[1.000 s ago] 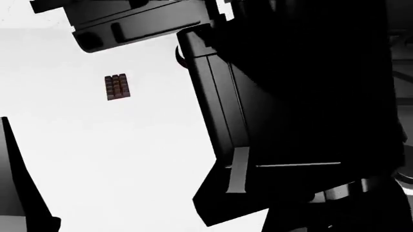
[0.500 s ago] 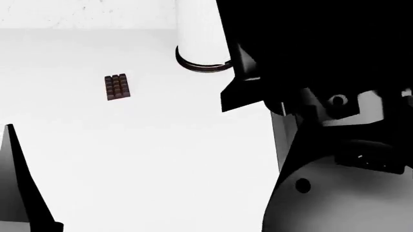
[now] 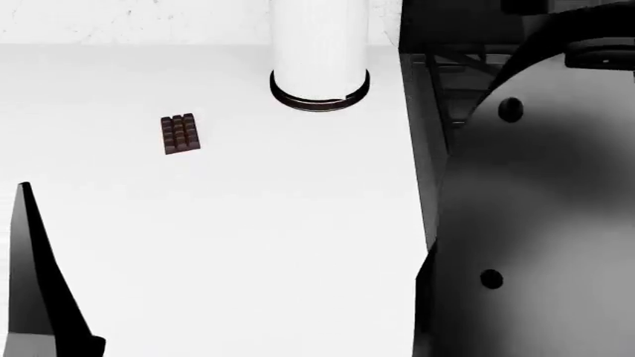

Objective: Close the microwave door

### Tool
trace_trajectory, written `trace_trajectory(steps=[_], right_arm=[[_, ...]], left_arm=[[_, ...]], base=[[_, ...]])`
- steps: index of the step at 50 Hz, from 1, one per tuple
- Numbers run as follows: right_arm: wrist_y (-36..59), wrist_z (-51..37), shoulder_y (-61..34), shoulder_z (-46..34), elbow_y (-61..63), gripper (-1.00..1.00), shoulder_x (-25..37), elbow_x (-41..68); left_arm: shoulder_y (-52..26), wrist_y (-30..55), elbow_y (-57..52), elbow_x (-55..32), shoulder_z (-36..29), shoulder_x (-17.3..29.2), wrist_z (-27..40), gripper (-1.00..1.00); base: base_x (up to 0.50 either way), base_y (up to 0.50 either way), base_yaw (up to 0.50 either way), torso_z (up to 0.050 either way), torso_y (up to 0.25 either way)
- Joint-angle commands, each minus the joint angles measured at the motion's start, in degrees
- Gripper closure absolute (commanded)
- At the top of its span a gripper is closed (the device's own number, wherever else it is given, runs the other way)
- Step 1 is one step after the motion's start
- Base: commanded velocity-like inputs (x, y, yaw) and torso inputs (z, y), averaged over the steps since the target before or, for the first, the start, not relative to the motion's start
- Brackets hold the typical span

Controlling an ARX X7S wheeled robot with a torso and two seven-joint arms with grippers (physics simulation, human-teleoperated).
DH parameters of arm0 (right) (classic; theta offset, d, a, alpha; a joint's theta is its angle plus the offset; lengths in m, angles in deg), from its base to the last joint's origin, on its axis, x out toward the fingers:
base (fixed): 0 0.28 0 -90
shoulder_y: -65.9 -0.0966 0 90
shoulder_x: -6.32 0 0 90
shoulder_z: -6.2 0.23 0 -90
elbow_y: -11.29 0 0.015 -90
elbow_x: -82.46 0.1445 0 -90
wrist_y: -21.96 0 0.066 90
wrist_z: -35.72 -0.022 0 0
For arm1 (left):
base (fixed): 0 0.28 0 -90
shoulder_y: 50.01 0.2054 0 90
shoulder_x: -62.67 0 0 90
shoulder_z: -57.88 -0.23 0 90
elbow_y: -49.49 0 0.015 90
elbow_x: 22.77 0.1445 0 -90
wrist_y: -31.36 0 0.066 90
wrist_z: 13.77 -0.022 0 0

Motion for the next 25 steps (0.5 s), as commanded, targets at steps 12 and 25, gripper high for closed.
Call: trace_trajectory(steps=[12, 25], right_arm=[[-1.09, -1.22, -6.91, 0.4, -8.82, -1.0, 1.17, 1.65], [-0.25, -1.62, -11.65, 1.02, -12.04, -1.0, 1.48, 2.23]], left_arm=[[-3.31, 3.83, -1.63, 4.64, -0.99, -5.76, -6.3, -1.0], [-3.83, 4.21, -1.63, 4.58, -1.38, -5.78, -6.59, -1.0]], base=[[0.0, 0.0, 0.0, 0.0, 0.0], [0.0, 0.0, 0.0, 0.0, 0.0]])
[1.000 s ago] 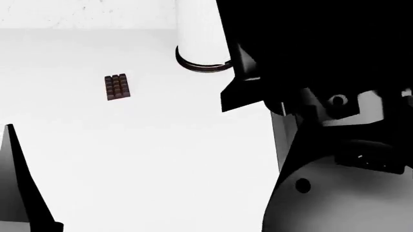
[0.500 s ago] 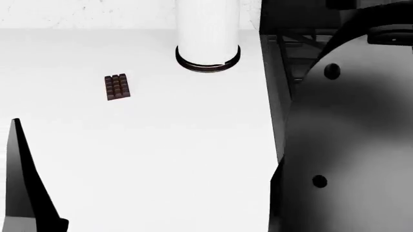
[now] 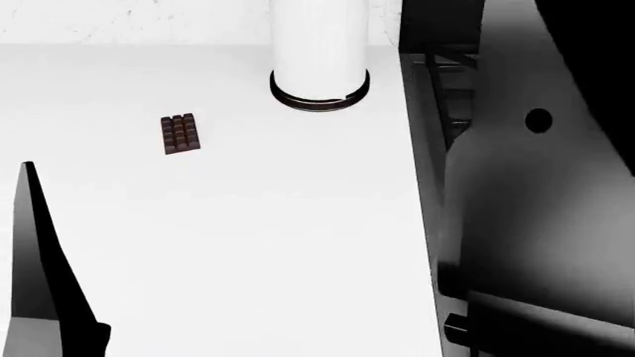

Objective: Close the microwave door

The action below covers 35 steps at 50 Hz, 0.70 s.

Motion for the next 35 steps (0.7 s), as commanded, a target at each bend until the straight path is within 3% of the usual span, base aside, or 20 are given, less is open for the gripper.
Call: trace_trajectory(steps=[1, 35], right_arm=[[0.2, -0.78, -3.14, 0.77, -2.8, -1.0, 0.49, 0.48], [-1.68, -3.61, -2.12, 4.65, -10.95, -1.0, 3.86, 2.49]], left_arm=[[-0.94, 1.03, -0.18, 1.2, -0.72, -0.89, -1.38, -1.0], [-3.8, 2.66, -0.19, 0.28, -0.26, -0.93, -2.4, -1.0]], base=[[0.0, 0.0, 0.0, 0.0, 0.0], [0.0, 0.0, 0.0, 0.0, 0.0]])
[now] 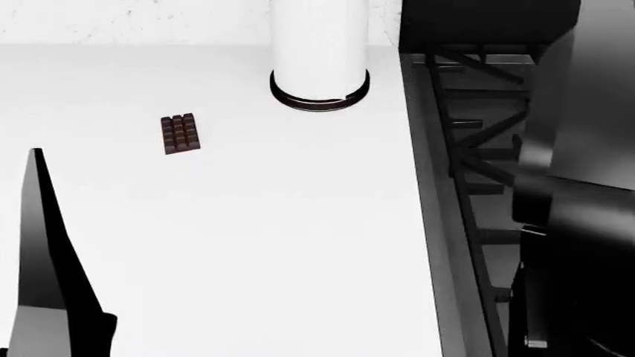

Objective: Close the microwave door

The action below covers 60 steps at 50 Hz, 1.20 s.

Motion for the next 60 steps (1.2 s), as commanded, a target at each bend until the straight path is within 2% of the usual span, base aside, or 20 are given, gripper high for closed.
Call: trace_trajectory(steps=[1, 12, 27, 45, 56, 60], right_arm=[[-0.09, -0.64, -0.58, 1.15, -2.63, -1.0, 0.99, 0.59], [-3.28, -2.29, -3.27, 0.59, -11.0, -1.0, 2.26, 0.1], [-6.4, -2.28, -3.22, 3.47, -18.56, -1.0, 1.24, 5.15], [-3.91, -1.03, -15.99, 4.94, -36.43, -1.0, 0.53, 8.46], [-5.06, -2.32, -20.13, 6.49, -43.85, -1.0, -0.25, 10.04], [-4.26, -2.5, -20.79, 10.5, -44.89, -1.0, -0.95, 13.54]], left_arm=[[-1.27, 0.81, -0.01, -0.59, 0.76, -0.04, -0.91, -1.0], [-2.32, 0.63, -0.01, -0.14, 0.81, -0.05, -1.39, -1.0], [-2.01, 0.35, -0.01, -0.64, 1.92, -0.06, -1.65, -1.0], [-3.21, 1.12, -0.01, -0.56, 1.56, -0.06, -1.97, -1.0], [-4.44, 2.19, -0.01, -0.4, 1.32, -0.06, -2.39, -1.0], [-4.1, 1.81, -0.01, -0.9, 1.62, -0.06, -2.18, -1.0]], base=[[0.0, 0.0, 0.0, 0.0, 0.0], [0.0, 0.0, 0.0, 0.0, 0.0], [0.0, 0.0, 0.0, 0.0, 0.0], [0.0, 0.0, 0.0, 0.0, 0.0], [0.0, 0.0, 0.0, 0.0, 0.0], [0.0, 0.0, 0.0, 0.0, 0.0]])
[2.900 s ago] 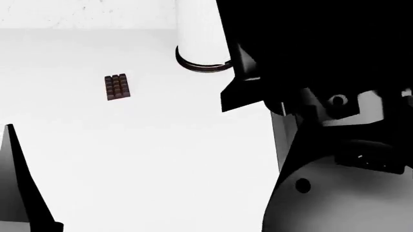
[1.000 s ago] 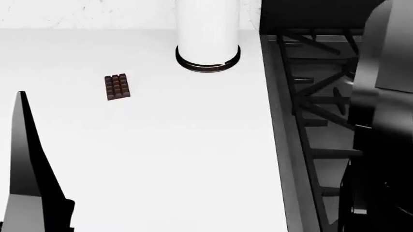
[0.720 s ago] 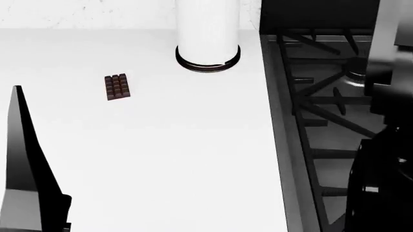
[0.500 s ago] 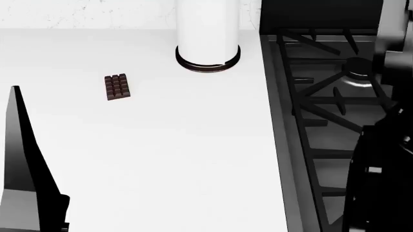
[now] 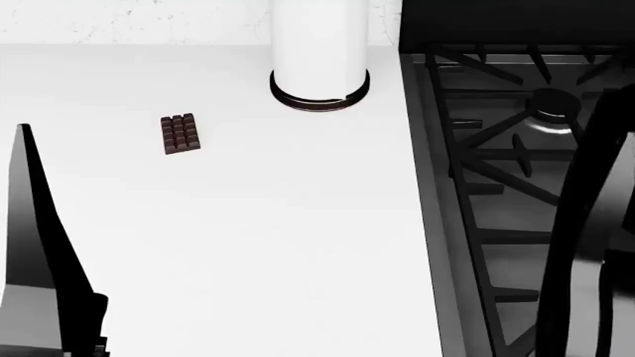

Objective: Close the microwave door

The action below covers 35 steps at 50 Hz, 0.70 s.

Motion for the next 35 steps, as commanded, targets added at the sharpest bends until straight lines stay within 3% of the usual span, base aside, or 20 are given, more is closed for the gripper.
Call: trace_trajectory(steps=[1, 35], right_arm=[[0.57, -0.66, -4.07, 5.22, -6.86, -1.0, -1.05, 4.8], [0.42, -2.74, -10.83, 5.26, -21.29, -1.0, -1.15, 5.61]], left_arm=[[-0.27, 0.13, 0.0, -0.09, 0.01, 0.0, -0.08, -1.0], [-0.88, 0.09, 0.0, 1.38, -1.19, 0.0, -0.05, -1.0]], base=[[0.0, 0.0, 0.0, 0.0, 0.0], [0.0, 0.0, 0.0, 0.0, 0.0]])
